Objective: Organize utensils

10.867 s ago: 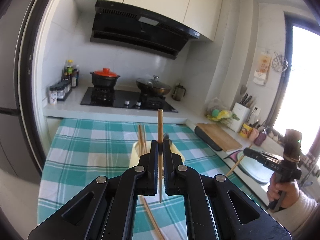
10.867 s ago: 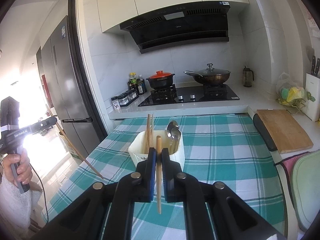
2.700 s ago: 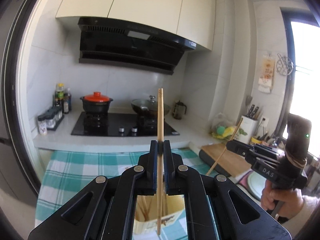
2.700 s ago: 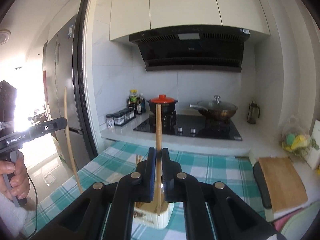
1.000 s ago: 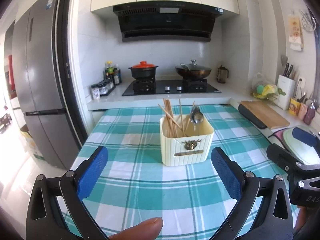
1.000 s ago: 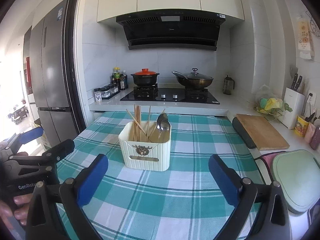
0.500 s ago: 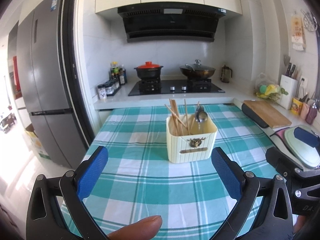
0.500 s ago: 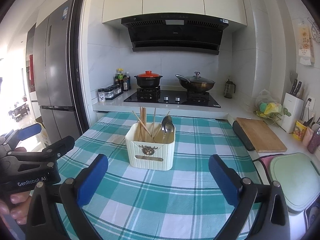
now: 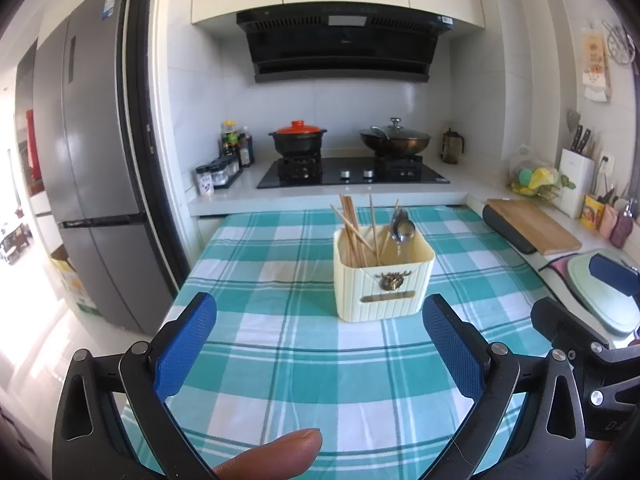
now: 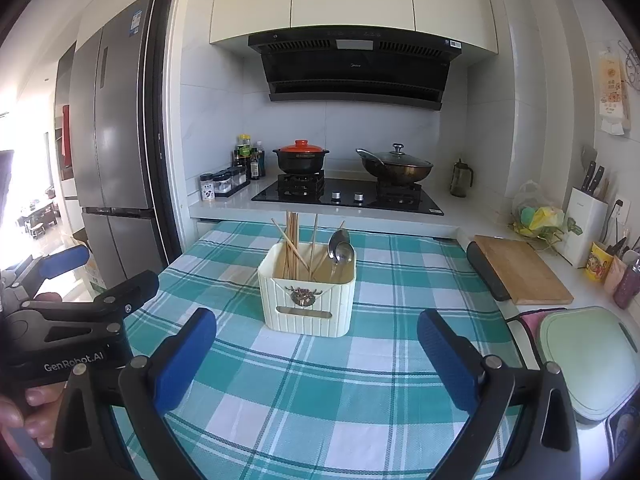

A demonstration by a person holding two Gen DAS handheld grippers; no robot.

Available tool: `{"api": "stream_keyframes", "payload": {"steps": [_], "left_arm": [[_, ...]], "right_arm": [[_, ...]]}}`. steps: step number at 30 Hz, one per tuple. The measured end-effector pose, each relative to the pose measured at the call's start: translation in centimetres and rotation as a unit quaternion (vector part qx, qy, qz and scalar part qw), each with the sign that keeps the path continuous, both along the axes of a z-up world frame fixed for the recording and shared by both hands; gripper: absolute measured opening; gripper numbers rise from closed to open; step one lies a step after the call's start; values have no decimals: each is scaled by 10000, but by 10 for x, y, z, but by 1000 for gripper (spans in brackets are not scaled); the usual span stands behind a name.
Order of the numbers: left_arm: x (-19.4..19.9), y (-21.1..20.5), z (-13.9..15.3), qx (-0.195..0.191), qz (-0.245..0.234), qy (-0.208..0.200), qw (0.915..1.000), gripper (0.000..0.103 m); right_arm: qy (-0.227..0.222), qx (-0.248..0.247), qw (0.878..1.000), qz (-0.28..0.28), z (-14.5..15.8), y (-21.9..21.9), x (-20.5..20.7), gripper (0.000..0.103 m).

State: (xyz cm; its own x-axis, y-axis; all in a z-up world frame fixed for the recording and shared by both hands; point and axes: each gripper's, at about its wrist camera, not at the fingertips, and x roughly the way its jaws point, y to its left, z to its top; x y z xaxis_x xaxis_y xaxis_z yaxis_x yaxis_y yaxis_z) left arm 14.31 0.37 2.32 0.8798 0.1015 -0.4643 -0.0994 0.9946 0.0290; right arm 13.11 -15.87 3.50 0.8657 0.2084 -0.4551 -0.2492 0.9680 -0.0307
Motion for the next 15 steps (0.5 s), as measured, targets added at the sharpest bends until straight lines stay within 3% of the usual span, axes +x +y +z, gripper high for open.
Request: {"api": "stream_keyframes", "payload": {"steps": [15], "left_arm": [[0, 2, 0, -28, -6, 11, 10000, 103]], "right_arm": [[10, -6, 10000, 0, 1, 1, -1, 102]]}}
